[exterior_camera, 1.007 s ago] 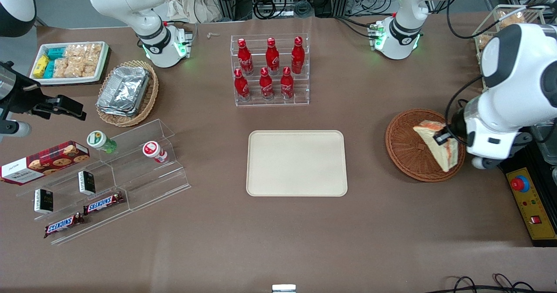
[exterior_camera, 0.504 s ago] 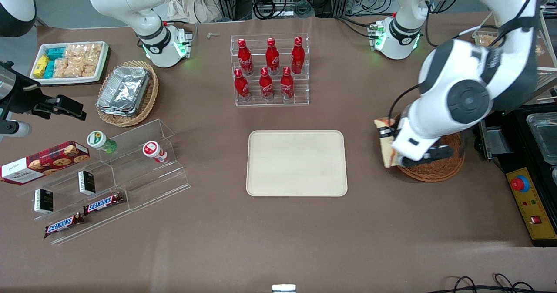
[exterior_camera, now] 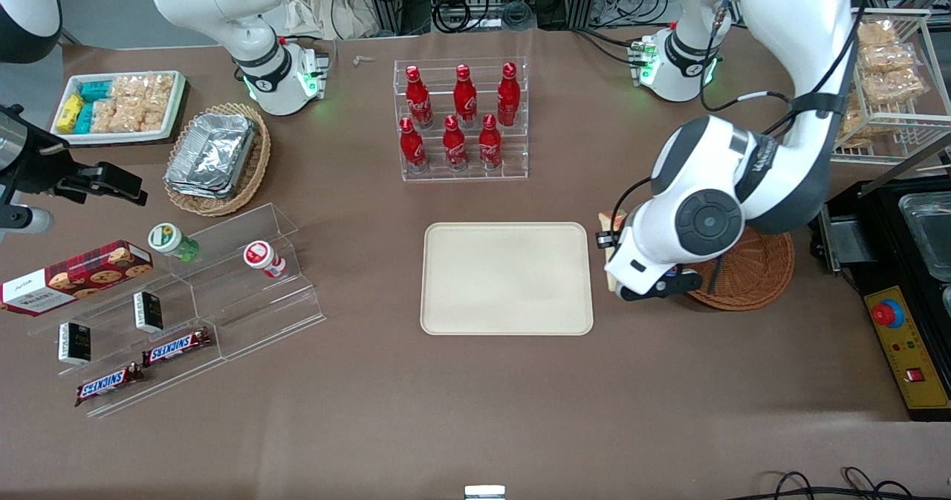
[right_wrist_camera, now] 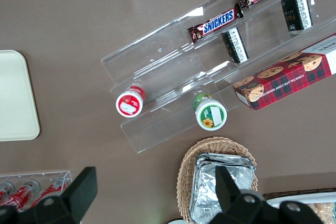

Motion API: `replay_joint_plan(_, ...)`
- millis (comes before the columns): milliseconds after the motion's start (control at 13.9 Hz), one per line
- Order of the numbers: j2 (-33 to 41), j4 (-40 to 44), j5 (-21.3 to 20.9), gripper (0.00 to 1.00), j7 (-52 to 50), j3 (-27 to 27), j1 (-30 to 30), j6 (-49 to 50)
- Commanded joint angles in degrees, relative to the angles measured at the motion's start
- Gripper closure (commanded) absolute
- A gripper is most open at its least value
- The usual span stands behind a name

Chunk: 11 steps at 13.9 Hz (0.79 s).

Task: Place sandwich from basket to tray
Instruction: 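Lift the sandwich and carry it toward the beige tray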

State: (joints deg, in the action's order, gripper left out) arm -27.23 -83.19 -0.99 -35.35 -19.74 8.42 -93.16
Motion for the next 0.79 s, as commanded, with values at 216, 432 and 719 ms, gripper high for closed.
replay_joint_plan(216,-6.5,1.8,-1.7,1.0,-1.5,0.0,5.4,-8.5)
replay_joint_plan(432,-9.6,1.8,-2.6,1.0,-2.4,0.1,6.0,-11.2)
replay_joint_plan(719,-13.5,1.6,-2.9,1.0,-2.7,0.2,6.0,-14.3)
